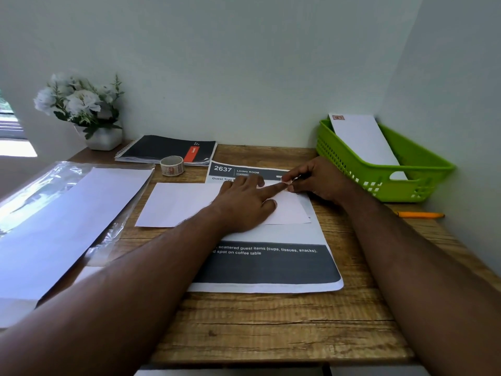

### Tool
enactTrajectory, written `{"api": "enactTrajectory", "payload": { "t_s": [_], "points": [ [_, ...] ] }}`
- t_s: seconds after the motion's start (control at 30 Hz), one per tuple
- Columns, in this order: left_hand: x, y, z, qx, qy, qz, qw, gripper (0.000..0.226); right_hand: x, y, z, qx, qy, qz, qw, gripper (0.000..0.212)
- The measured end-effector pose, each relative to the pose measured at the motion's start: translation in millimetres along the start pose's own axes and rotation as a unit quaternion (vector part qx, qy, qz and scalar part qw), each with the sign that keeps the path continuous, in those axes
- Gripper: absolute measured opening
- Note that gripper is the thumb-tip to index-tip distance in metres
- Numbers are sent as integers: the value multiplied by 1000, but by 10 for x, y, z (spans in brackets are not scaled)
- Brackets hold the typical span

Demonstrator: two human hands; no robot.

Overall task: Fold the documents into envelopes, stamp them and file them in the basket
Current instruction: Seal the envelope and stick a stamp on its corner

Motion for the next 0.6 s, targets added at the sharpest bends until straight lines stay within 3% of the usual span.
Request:
{"api": "enactTrajectory", "payload": {
  "t_s": [0.6],
  "points": [
    [-14,-15,-12,3,12,-8,1000,45,-31,-58,40,-20,7,1,1000,12]
  ]
}}
Point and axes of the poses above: each hand's wrist, its own y-axis away from the middle knuckle, its own x-axis out of the back of the hand, z = x × y, the point moved 10 cm from there along -y, towards the middle knuckle, and after that the axes turned 9 degrees about -z, right-handed, at the moved point
